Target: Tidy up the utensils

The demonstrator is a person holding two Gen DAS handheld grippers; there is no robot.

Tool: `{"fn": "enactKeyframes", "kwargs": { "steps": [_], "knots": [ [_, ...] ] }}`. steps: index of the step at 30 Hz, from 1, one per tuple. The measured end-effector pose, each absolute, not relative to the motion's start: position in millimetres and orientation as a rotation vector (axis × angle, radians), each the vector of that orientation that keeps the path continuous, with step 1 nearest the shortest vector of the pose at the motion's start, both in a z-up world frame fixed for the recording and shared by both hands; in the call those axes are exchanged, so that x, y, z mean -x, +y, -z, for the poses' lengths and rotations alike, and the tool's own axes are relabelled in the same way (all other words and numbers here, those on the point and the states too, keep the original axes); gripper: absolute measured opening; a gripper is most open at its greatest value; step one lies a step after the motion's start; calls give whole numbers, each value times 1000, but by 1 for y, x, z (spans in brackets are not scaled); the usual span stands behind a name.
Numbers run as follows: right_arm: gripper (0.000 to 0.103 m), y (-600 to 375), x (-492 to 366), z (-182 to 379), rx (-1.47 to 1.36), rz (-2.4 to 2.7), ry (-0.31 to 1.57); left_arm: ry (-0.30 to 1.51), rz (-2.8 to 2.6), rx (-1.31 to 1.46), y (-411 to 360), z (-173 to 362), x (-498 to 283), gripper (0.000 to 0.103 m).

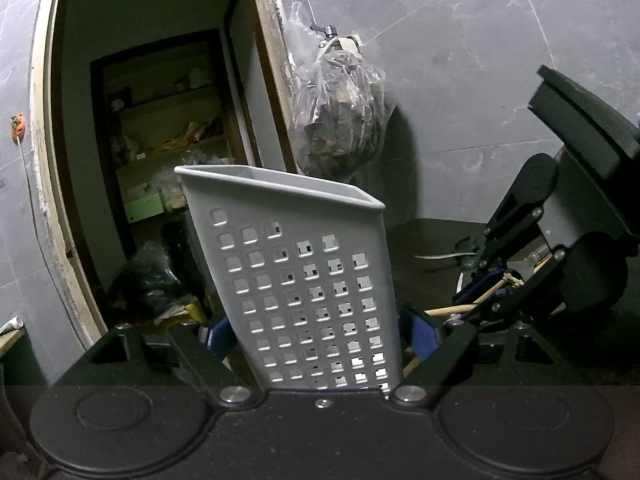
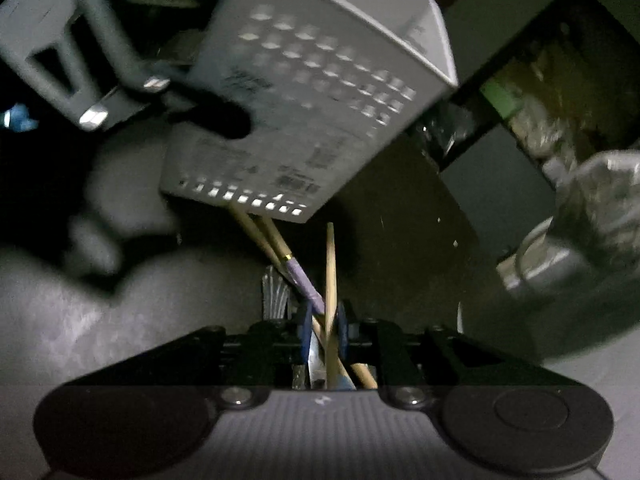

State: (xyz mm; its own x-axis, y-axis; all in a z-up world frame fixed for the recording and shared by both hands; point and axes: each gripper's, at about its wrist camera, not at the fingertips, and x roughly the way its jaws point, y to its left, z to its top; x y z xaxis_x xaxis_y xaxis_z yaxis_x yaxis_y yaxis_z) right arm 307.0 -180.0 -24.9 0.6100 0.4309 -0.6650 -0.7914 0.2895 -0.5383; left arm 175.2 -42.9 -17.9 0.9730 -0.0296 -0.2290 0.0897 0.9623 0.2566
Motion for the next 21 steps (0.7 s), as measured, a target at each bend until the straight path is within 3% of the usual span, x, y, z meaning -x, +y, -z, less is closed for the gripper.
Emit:
{"fn": "enactKeyframes", "kwargs": {
  "steps": [15, 21],
  "knots": [
    [28, -183, -356, 1, 734, -848, 612, 243, 29, -257, -52, 18, -181, 88],
    [26, -187, -352, 1, 693, -847, 631, 253, 34, -252, -52, 20, -181, 87]
  ]
}}
